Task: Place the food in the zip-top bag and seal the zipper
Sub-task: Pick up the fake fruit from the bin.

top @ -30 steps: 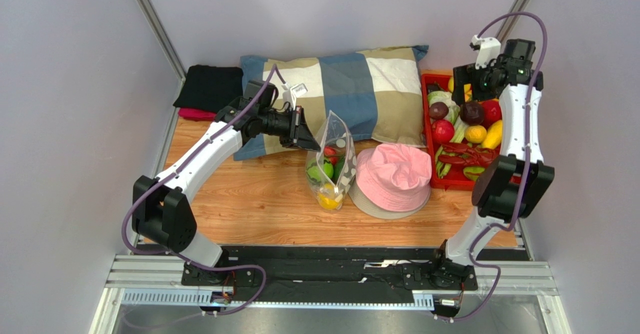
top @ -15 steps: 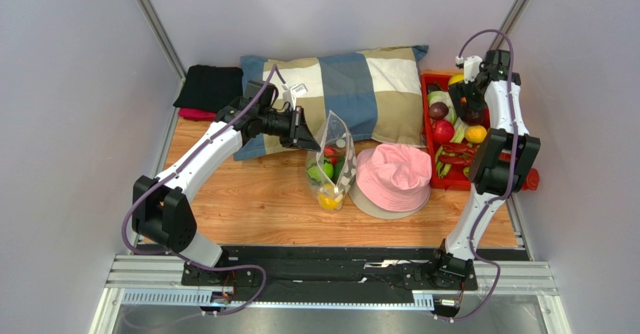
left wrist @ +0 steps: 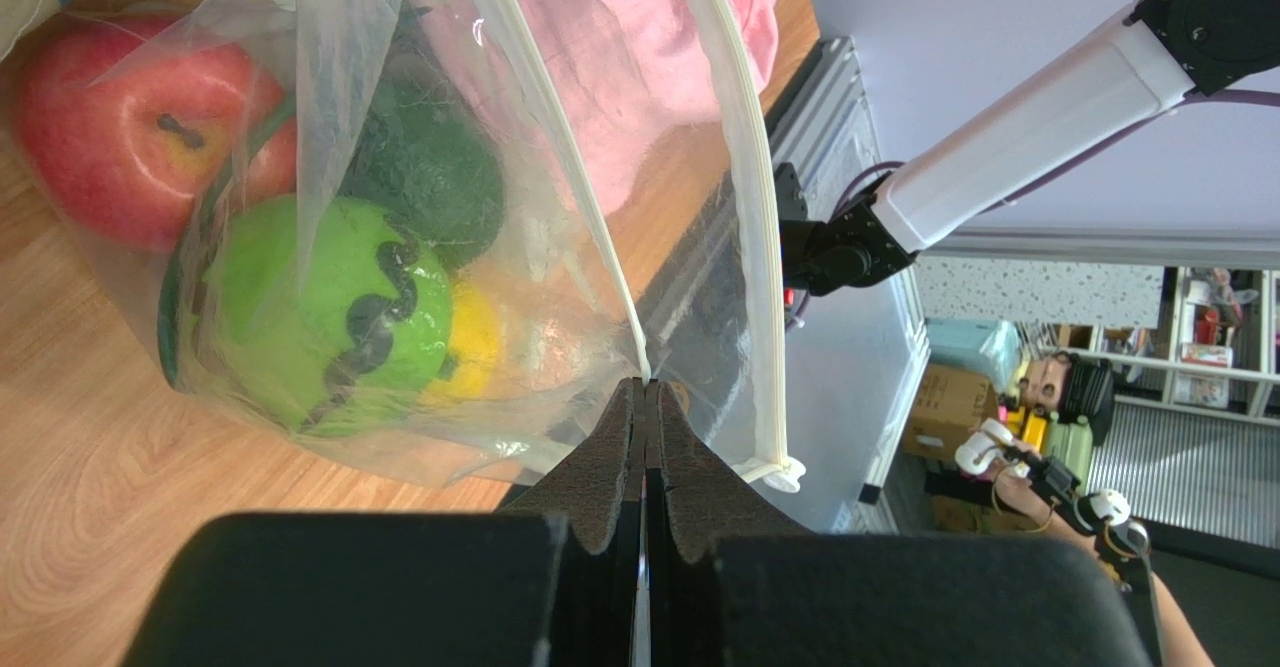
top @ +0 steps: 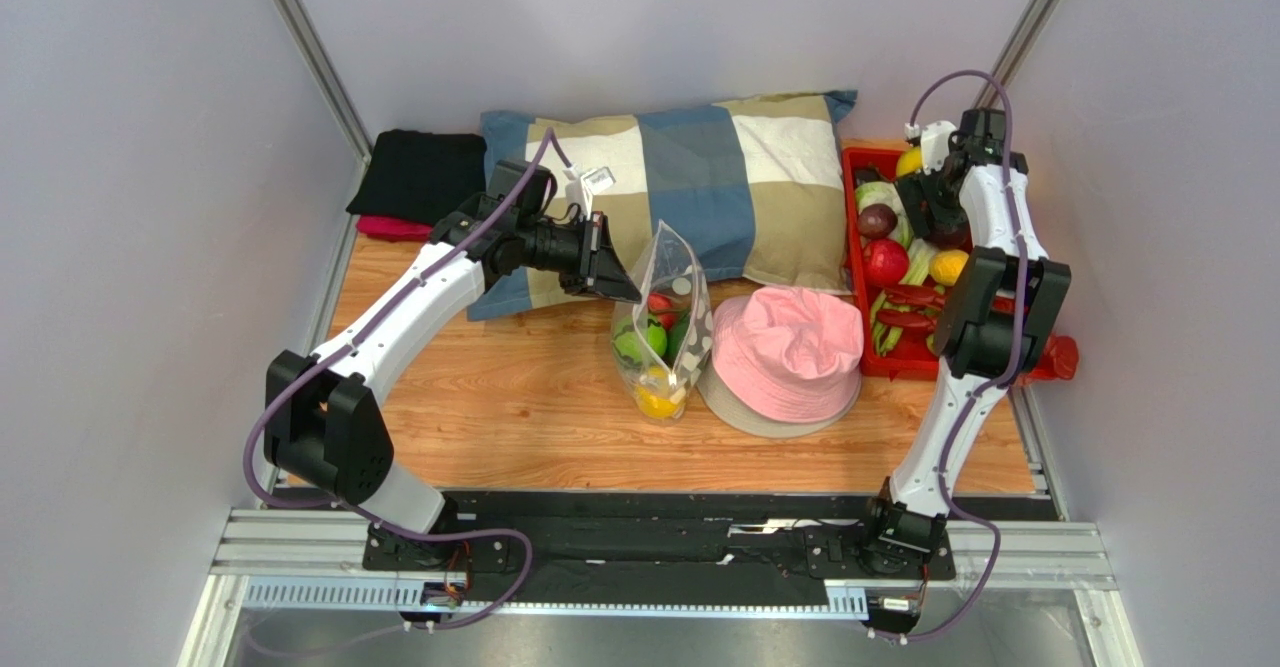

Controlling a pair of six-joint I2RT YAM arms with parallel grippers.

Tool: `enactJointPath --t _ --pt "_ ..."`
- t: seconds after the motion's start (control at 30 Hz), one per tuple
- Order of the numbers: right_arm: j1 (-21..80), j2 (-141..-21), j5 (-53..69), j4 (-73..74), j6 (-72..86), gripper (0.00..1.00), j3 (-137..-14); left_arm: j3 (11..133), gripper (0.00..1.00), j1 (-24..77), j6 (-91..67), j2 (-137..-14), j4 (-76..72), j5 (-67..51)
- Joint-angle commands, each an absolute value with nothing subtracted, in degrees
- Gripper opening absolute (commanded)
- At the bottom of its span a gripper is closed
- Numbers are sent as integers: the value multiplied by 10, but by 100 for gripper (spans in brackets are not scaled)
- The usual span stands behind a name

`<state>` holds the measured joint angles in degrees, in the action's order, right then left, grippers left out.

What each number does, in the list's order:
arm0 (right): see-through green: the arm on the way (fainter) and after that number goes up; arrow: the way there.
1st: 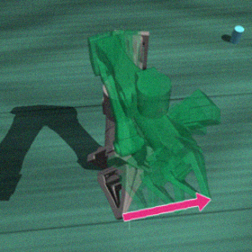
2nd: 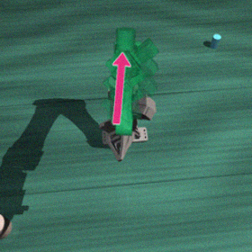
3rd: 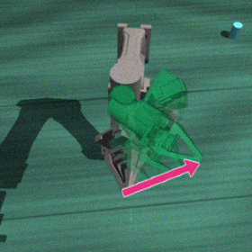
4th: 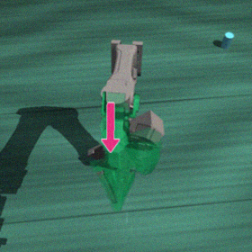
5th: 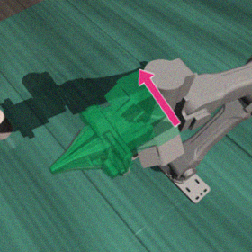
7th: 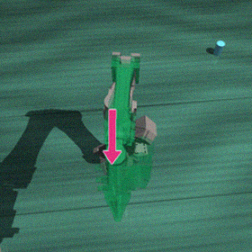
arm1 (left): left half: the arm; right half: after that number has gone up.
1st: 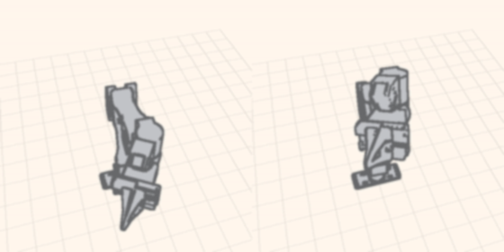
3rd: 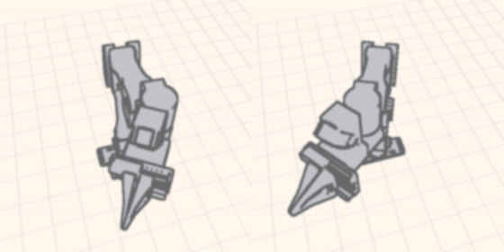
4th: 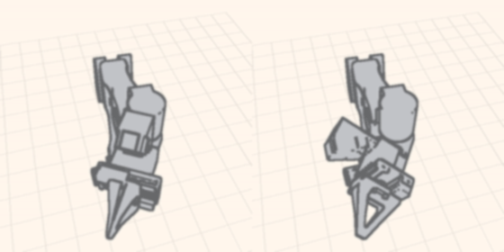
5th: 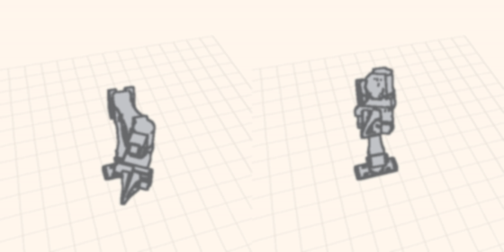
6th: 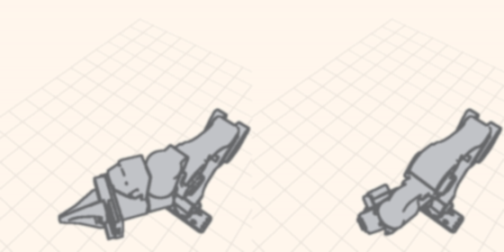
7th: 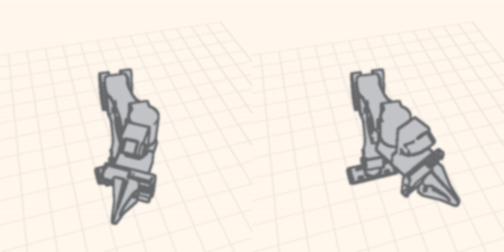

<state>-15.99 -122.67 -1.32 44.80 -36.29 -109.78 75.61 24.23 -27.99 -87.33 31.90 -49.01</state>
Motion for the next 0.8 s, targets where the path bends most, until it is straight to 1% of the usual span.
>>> enactJointPath --t 0.0,0.13,0.2,0.23,0.33,0.5,0.53,0.6,0.67,0.7,0.77 --pt "-163 -1222 -48 396 -371 83 -1102 768 0 240 -273 -875 302 -499" --pt "-168 -1200 -50 391 -371 67 -1095 773 0 240 -272 -875 308 -498" --pt "-168 -1164 -31 407 -360 62 -1093 773 0 240 -272 -873 309 -499" --pt "-166 -1150 -8 417 -355 58 -1094 772 0 240 -273 -871 309 -500" --pt "-159 -1079 88 466 -325 51 -1098 769 0 240 -272 -866 314 -503" --pt "-125 -952 237 538 -273 45 -1079 769 0 240 -266 -863 326 -500" --pt "-102 -937 285 554 -250 44 -1076 771 0 240 -266 -864 327 -502" --pt "-73 -904 333 560 -219 43 -1060 773 0 240 -268 -867 329 -503" --pt "-10 -857 354 542 -165 43 -1020 778 0 240 -271 -869 330 -506" --pt "43 -846 368 537 -149 43 -1009 779 0 240 -272 -869 330 -510" --pt "87 -813 374 492 -74 42 -967 782 0 240 -272 -869 330 -513"
